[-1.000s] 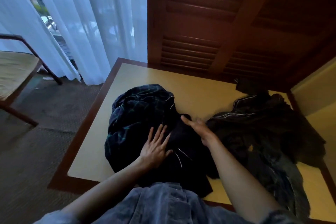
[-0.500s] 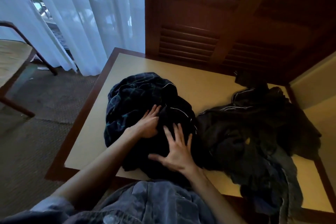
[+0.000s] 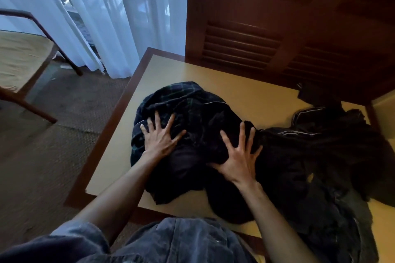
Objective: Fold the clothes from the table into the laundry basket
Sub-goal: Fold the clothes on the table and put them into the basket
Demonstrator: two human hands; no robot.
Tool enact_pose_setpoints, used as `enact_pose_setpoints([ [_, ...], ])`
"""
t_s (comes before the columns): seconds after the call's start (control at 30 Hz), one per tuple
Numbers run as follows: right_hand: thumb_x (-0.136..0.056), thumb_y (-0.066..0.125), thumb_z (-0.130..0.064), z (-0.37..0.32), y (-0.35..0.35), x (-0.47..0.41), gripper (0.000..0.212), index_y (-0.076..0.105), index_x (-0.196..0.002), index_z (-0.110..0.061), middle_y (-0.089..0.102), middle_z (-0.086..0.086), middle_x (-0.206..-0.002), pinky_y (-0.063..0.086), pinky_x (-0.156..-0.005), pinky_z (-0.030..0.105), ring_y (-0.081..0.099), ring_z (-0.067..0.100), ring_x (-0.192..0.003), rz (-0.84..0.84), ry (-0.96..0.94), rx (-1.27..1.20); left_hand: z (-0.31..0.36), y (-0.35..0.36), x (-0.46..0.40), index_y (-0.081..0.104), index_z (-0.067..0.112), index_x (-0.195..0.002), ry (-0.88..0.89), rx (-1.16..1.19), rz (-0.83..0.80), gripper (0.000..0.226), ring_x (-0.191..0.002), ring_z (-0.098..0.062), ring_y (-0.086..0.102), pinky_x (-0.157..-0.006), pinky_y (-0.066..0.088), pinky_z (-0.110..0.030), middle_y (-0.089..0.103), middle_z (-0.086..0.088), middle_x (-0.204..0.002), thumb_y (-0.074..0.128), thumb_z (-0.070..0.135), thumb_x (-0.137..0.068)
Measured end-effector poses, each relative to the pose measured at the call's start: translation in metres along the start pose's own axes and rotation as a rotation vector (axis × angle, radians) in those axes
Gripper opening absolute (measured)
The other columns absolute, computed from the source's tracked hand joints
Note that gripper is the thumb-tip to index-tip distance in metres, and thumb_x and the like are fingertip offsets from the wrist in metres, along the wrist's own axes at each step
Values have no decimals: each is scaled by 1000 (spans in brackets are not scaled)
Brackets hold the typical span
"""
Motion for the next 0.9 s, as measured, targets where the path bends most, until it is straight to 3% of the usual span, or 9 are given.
enact_pose_setpoints([
  [0.07, -52, 54, -97, 7, 1, -18, 123, 2, -154, -52, -30, 3, -162, 14, -105, 80, -25, 38, -149, -114, 94, -113, 1, -1, -7, -1, 50, -153, -29, -67, 21, 88, -143, -47, 18, -111, 20, -63, -1, -16, -165, 21, 91, -78],
  [0.17, -59, 61, -89, 12, 9, -37, 122, -6, -153, -51, -10, 9, -166, 21, -108, 72, 1, 43, -150, -234, 159, -150, 2, -2, -17, 2, 51, -153, -58, -130, 63, 91, -123, -47, 39, -95, 36, -55, 22, -24, -154, 27, 91, -76],
  [0.23, -70, 61, -82, 12, 16, -45, 109, 2, -155, -48, 9, 14, -163, 29, -108, 64, 17, 46, -145, -215, 154, -96, 2, -1, -24, 6, 49, -153, -62, -118, 64, 89, -110, -44, 48, -85, 42, -50, 37, -25, -137, 34, 88, -78],
  [0.33, -81, 65, -65, 12, 24, -53, 88, 21, -154, -43, 31, 15, -152, 45, -98, 53, 31, 46, -134, -137, 149, -72, 3, -1, -31, 8, 48, -153, -38, -59, 26, 81, -102, -43, 55, -77, 48, -47, 41, -24, -130, 46, 74, -87],
  [0.4, -84, 68, -55, 10, 24, -60, 78, 33, -152, -39, 41, 16, -144, 46, -95, 53, 36, 48, -131, -121, 169, -143, 6, -5, -31, 11, 48, -153, -35, -5, 2, 75, -98, -42, 60, -73, 47, -45, 44, -22, -124, 51, 62, -91],
  [0.53, -83, 76, -31, 17, 11, -75, 63, 53, -142, -29, 62, 16, -122, 49, -90, 40, 60, 39, -113, -107, 186, -352, 7, -13, -29, 21, 52, -149, -71, 184, -13, 67, -95, -42, 63, -78, 49, -45, 56, -19, -116, 57, 49, -92],
  [0.63, -82, 78, -16, 30, -11, -71, 56, 60, -135, -15, 70, 13, -122, 49, -92, 34, 65, 31, -115, -21, 279, -557, -2, -32, -17, 29, 53, -143, -85, 404, 45, 64, -104, -38, 63, -86, 54, -46, 63, -13, -121, 60, 52, -87],
  [0.73, -86, 74, -23, 47, -42, -48, 46, 63, -130, -14, 71, 13, -117, 48, -87, 33, 64, 32, -112, 109, 372, -676, -13, -63, 4, 35, 47, -144, -114, 533, 156, 64, -112, -36, 63, -87, 54, -45, 65, -11, -127, 59, 62, -87],
  [0.9, -84, 75, -31, 68, -99, 1, 62, 53, -141, -20, 60, 16, -130, 46, -96, 41, 55, 37, -121, 469, 523, -564, 13, -126, 45, 40, 48, -140, -6, 648, 281, 57, -110, -36, 64, -90, 54, -49, 67, -11, -124, 60, 60, -88],
])
Point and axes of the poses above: each hand's wrist, its own x-axis away from the middle knuckle, its own y-axis out of the palm, z = x × y, the point moved 2 cm from there along -x, towards the middle knuckle
